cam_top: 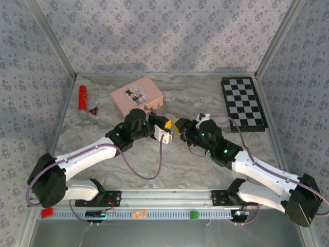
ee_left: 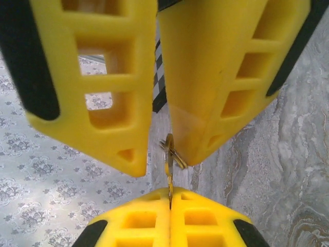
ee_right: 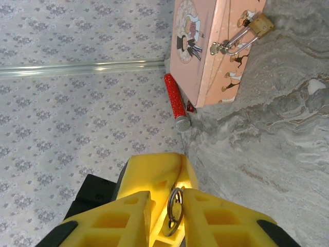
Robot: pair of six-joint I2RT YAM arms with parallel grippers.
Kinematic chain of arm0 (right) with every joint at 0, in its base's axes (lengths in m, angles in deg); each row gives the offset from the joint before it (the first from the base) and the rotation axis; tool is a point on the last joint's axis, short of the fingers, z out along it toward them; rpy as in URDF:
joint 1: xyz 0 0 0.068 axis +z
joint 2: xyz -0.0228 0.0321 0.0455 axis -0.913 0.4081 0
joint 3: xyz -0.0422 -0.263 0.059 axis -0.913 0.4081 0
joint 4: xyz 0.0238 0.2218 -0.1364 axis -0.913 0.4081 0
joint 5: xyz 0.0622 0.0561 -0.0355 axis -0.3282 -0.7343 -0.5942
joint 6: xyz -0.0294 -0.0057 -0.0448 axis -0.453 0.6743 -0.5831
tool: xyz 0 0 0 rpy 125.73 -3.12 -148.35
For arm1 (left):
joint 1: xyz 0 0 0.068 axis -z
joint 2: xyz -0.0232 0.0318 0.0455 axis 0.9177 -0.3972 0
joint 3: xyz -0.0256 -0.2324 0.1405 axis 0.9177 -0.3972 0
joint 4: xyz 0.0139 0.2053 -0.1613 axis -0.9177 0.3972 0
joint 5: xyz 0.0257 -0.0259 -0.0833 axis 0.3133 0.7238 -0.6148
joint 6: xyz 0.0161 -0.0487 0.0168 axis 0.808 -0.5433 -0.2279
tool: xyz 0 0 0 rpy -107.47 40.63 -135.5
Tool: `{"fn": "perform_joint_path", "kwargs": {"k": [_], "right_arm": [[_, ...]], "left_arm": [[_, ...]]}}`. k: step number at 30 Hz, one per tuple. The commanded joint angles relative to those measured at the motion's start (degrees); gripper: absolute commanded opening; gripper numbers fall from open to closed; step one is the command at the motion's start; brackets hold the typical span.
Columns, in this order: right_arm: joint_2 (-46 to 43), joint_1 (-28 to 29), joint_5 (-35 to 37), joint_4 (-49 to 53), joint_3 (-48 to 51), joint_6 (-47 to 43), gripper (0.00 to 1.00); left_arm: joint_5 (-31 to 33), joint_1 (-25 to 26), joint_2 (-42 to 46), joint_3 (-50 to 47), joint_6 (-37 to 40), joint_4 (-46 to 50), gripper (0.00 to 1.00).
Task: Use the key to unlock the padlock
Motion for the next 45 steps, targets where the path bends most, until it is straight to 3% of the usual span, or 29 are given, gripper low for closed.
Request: {"fn": "perform_joint_path", "kwargs": {"k": [1, 20, 26, 29, 34, 37, 39, 45], "right_arm": [[-0.2, -0.4, 1.6, -0.2, 0.5, 0.8, 0.22], [1.4, -0.7, 0.0, 1.4, -0.8, 0.4, 0.06], [-0.6, -1.8, 1.6, 2.2, 0.5, -0.7, 0.00], [-2.6, -3.3, 2.8, 2.8, 1.3, -3.2, 0.00], [-3.6, -6.3, 0.6, -3.9, 3.8, -12.0, 0.00], [-2.9, -6.9, -1.3, -12.7, 6.6, -19.1, 0.00], [-1.8, -6.7, -2.9, -21.1, 8.7, -23.0, 0.00], [3.1, -4.9, -6.2, -33.8, 9.7, -31.2, 0.00]], "left_arm": [[-0.2, 0.4, 0.0, -0.7, 1.4, -1.2, 0.00], [0.6, 0.4, -0.2, -1.2, 1.5, -1.9, 0.00], [0.8, 0.6, 1.6, -2.2, -4.1, -2.8, 0.25], [0.9, 0.0, 5.1, -2.9, -14.8, -3.7, 0.34], [3.0, -1.0, 11.2, 0.4, -46.1, 1.5, 0.31], [4.7, -2.4, 14.4, 0.4, -70.5, 0.6, 0.32], [1.8, -4.9, 14.4, 1.5, -86.8, 3.0, 0.34], [-4.4, -6.1, 13.4, -2.1, -112.8, -5.9, 0.40]]}}
